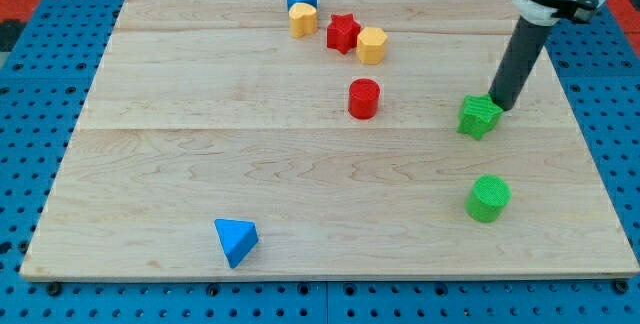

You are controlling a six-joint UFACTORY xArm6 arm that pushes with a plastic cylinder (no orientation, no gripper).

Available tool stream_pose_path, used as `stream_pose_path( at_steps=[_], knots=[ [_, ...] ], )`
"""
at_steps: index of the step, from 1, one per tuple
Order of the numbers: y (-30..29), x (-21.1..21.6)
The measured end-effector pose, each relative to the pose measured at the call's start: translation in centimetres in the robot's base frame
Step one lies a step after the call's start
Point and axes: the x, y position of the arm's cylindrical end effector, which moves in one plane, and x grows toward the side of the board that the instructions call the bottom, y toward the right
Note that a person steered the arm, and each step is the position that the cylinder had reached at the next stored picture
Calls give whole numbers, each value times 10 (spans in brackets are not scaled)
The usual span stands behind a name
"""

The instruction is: Push the green star close to the green circle

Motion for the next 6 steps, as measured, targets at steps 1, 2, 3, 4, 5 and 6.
stream_pose_path(
  at_steps=[1,2,3,4,5,6],
  knots=[
    [-24,14],
    [-30,-32],
    [-60,-12],
    [-50,5],
    [-48,7],
    [-33,20]
  ],
)
